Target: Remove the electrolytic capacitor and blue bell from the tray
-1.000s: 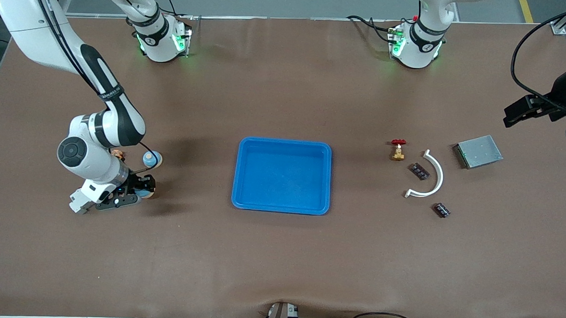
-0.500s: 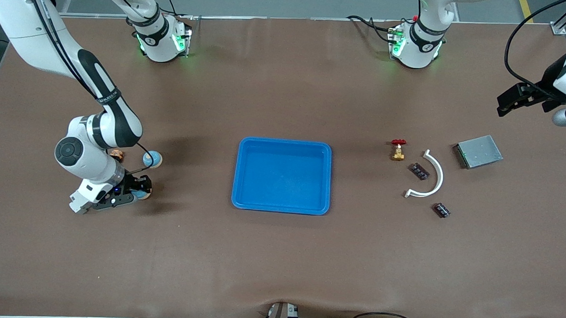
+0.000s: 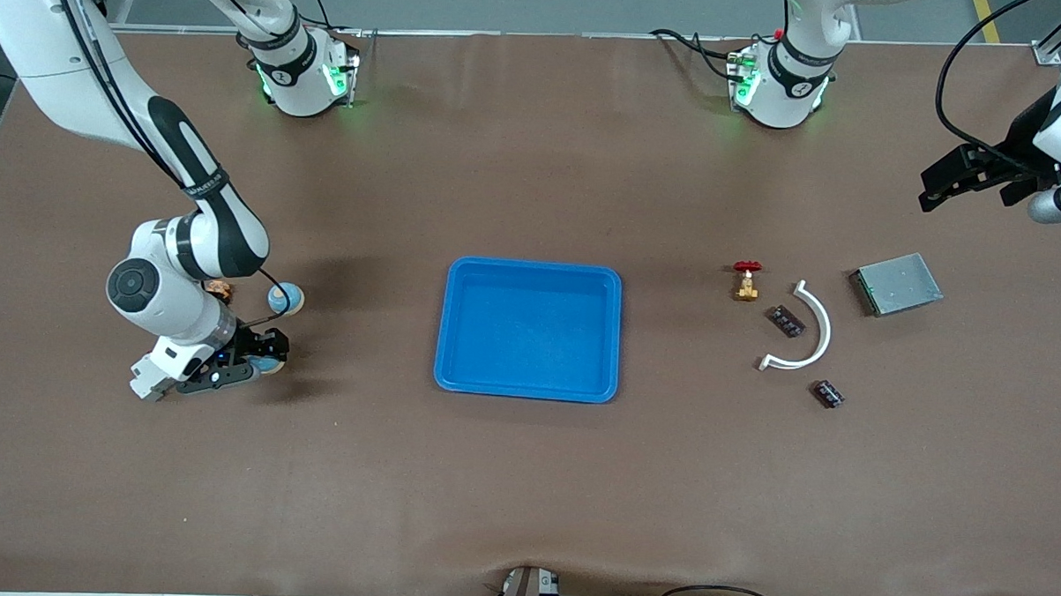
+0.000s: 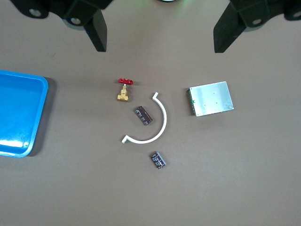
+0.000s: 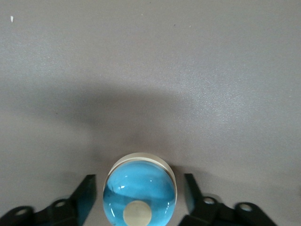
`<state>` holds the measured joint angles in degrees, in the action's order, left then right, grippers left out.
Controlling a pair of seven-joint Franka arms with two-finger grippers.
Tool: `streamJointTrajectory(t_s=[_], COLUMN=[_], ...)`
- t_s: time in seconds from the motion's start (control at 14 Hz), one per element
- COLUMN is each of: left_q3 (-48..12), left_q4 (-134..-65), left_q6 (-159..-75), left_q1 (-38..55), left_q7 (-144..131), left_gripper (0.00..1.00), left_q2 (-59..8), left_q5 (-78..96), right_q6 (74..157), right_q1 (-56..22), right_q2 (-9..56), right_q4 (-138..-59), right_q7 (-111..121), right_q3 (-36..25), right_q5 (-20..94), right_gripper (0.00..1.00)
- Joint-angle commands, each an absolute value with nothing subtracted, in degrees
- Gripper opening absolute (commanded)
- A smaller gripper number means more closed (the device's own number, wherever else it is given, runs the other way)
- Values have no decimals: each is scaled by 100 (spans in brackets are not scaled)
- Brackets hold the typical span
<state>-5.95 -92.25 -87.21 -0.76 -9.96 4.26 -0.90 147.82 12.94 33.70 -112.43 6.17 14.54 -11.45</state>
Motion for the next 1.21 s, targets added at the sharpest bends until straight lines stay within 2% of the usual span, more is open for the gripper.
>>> streamJointTrajectory(t_s=[0.0,0.5,0.79,1.07,1.14], left_q3=[-580,-571,-580,-571,-571], left_q4=[-9325,-9351,-9334,-9334,-9325], left_q6=[-8798,-8780,-8780,-8763,-8763], left_q1=[-35,-44,-44,-79,-79], left_q7=[-967,-958,-984,-993,-993], left_gripper=[100,100,100,100,100], left_q2=[519,501,527,580,589], left_q5=[17,18,18,18,18], right_q6=[14731,12493,11086,10460,10328], right_q1=[1389,1354,1371,1231,952], right_q2=[3279,2594,2216,1593,1417], right_q4=[-11215,-10030,-9353,-9255,-9246], right_q7=[615,571,265,-430,-439], right_q3=[1556,1617,1608,1635,1513], right_q5=[-1274,-1204,-581,-571,-563], right_gripper=[100,100,100,100,100])
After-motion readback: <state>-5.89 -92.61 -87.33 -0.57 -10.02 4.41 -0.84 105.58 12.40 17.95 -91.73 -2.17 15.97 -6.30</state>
